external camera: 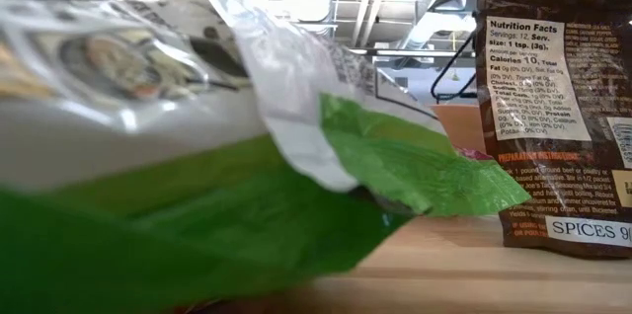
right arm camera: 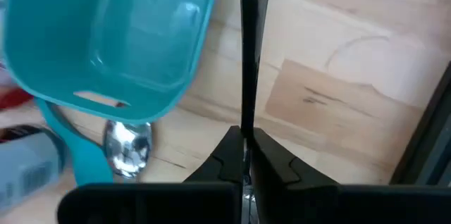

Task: Pick & Place Food Item
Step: Put the right black spoon into the green bin

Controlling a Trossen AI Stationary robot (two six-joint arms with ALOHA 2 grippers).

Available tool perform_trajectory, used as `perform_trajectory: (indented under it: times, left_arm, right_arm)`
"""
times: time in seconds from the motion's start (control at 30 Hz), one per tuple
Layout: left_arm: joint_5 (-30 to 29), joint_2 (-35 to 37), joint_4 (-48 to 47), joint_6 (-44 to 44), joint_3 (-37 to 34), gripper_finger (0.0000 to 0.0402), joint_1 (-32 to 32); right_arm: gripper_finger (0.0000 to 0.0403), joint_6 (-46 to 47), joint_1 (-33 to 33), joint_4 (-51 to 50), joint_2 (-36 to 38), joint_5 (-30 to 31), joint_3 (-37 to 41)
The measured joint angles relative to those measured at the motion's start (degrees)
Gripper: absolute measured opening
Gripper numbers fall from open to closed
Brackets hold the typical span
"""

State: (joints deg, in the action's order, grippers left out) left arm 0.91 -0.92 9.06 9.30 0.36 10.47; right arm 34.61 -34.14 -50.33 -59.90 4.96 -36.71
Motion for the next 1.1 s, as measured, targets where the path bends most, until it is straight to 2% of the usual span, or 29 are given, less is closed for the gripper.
perform_trajectory:
  times: [0.47,1.1]
  left_arm:
    - [0.0,0.0,0.0,0.0,0.0,0.0001,0.0]
    - [0.0,0.0,0.0,0.0,0.0,0.0001,0.0]
  right_arm:
    - [0.0004,0.5,0.0,9.5,5.9,0.0,-0.1]
    - [0.0004,-5.1,0.0,28.6,4.6,-0.2,-0.1]
